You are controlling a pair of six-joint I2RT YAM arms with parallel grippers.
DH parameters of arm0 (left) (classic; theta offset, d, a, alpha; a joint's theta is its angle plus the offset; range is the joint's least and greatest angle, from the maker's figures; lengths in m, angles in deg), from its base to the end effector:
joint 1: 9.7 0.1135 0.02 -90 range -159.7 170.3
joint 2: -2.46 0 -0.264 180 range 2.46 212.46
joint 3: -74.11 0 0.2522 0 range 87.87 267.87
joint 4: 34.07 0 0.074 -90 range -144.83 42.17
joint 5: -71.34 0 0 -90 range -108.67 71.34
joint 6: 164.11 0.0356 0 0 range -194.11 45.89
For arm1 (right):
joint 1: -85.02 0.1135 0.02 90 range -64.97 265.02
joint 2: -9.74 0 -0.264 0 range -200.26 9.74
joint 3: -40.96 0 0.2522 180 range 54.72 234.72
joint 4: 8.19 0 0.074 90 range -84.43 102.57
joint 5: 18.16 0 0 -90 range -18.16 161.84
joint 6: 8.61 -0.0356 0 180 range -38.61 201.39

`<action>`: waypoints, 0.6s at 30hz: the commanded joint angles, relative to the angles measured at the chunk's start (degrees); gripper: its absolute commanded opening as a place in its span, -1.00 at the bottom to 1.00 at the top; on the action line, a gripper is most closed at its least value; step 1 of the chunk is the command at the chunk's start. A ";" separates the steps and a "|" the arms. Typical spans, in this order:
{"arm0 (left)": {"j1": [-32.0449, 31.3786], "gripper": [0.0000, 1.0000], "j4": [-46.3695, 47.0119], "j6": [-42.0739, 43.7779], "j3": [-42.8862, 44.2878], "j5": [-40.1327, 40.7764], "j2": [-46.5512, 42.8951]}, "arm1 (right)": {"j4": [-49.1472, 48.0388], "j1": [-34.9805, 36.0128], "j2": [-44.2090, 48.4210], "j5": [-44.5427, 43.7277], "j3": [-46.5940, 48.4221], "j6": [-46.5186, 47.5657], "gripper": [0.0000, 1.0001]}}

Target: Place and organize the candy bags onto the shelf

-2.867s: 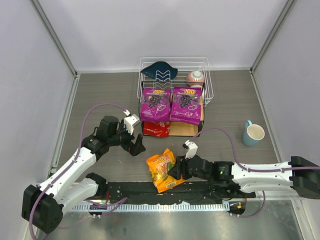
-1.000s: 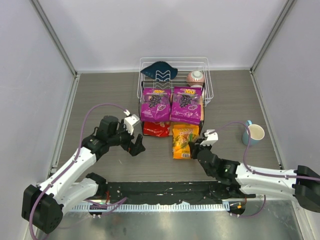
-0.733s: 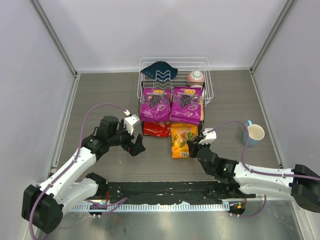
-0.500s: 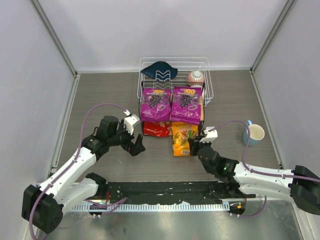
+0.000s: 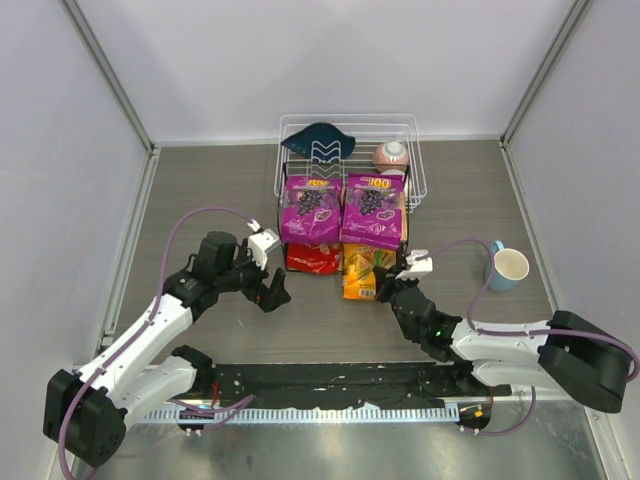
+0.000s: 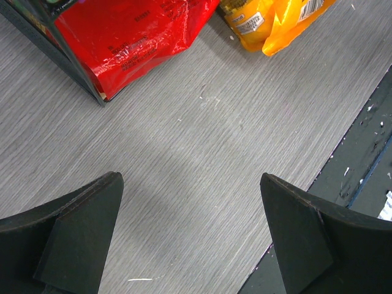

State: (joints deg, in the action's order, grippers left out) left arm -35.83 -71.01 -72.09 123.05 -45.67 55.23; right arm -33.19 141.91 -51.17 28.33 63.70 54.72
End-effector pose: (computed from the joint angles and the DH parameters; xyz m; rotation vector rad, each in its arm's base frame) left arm 0.1652 -0.0991 0.2378 0.8006 2.1580 -0.7563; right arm 0.1227 0.1433 0.1656 0.0749 1.7508 0.3856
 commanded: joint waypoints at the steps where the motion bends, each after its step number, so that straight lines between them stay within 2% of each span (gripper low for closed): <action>1: 0.12 0.99 0.59 0.79 0.51 -0.59 -0.57 | -15.36 -0.63 -4.30 -1.40 1.22 3.29 -0.99; 7: 0.11 0.99 0.59 0.79 0.59 -0.51 -0.57 | -18.80 -2.13 -7.82 -1.06 2.80 4.79 -0.99; 10: 0.11 0.99 0.59 0.79 0.50 -0.51 -0.65 | -17.93 -2.30 -7.65 -0.71 3.16 5.06 -0.62; 11: 0.20 0.99 0.59 0.79 0.50 -0.51 -0.65 | -17.32 -2.30 -6.61 -0.44 3.16 4.97 -0.38; 14: 0.11 0.99 0.59 0.79 0.59 -0.51 -0.65 | -13.37 -2.30 -4.41 0.88 3.16 4.36 -0.04; 18: 0.20 0.99 0.59 0.88 0.50 -0.68 -0.57 | -7.83 -2.39 1.64 3.34 2.46 2.16 0.08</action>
State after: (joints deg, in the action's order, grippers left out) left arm -35.83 -71.01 -72.09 123.05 -45.67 55.23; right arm -42.50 139.66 -55.04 30.15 64.77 58.65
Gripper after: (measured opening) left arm 0.996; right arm 0.526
